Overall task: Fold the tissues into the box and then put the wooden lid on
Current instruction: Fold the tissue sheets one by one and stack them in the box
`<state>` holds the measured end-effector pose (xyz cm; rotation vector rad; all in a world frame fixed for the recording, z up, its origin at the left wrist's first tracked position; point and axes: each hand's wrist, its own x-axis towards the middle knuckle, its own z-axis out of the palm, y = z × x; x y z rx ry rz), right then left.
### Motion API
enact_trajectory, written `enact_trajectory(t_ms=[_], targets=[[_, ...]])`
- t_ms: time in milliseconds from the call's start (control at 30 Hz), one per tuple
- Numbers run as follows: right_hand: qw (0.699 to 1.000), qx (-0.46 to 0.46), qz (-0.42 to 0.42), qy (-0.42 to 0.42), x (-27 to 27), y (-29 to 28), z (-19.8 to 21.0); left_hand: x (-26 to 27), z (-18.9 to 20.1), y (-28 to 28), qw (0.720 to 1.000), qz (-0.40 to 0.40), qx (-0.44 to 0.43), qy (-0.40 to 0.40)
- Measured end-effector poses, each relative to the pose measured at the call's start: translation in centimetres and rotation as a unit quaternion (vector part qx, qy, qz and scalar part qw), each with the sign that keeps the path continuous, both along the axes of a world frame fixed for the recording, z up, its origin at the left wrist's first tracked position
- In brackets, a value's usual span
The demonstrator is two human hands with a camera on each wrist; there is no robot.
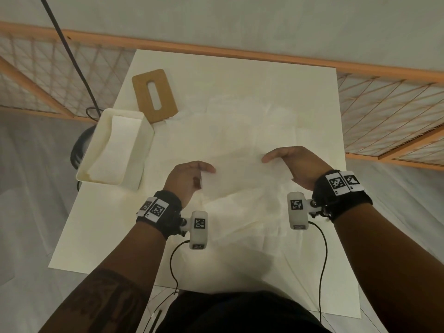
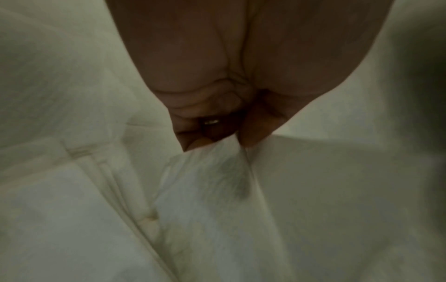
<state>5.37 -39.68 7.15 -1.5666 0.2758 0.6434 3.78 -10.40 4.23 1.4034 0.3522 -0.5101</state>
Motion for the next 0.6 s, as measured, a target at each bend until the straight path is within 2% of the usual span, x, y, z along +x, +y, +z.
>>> enact_trajectory(t_ms=[100,167,200,267,333,433,600], targets=[[0.993,0.079,-0.050,0.077,-0.4,-0.7,-0.6,-0.5,-0.1,0.3,0.999,-0.006,-0.037,0.021],[0.987,0.107,-0.052,0.110,-0.9,-1.0,-1.0,-0.8,-0.5,0.4,0.998,-0.008,-0.031,0.046],[0.987,0.094,-0.043,0.119,-1.2,-1.2,-1.4,-1.0,-0.9,0.5,0.999,-0.018,-0.003,0.048],[0.996,-0.005,0.009,0.090,-2.0,-1.0,-2.4,-1.7,-2.1,0.6,0.992,-0.062,0.107,0.006],[0.989,-0.115,0.074,0.052,-2.9,-1.1,-4.1,-2.9,-3.4,0.6,0.967,-0.126,0.214,-0.049],[0.975,-0.182,0.121,0.031,-4.0,-0.9,-6.3,-4.7,-4.2,0.3,0.946,-0.177,0.265,-0.060],[0.968,-0.225,0.113,-0.001,-4.2,0.2,-7.1,-6.3,-5.0,-0.3,0.916,-0.190,0.350,-0.051]])
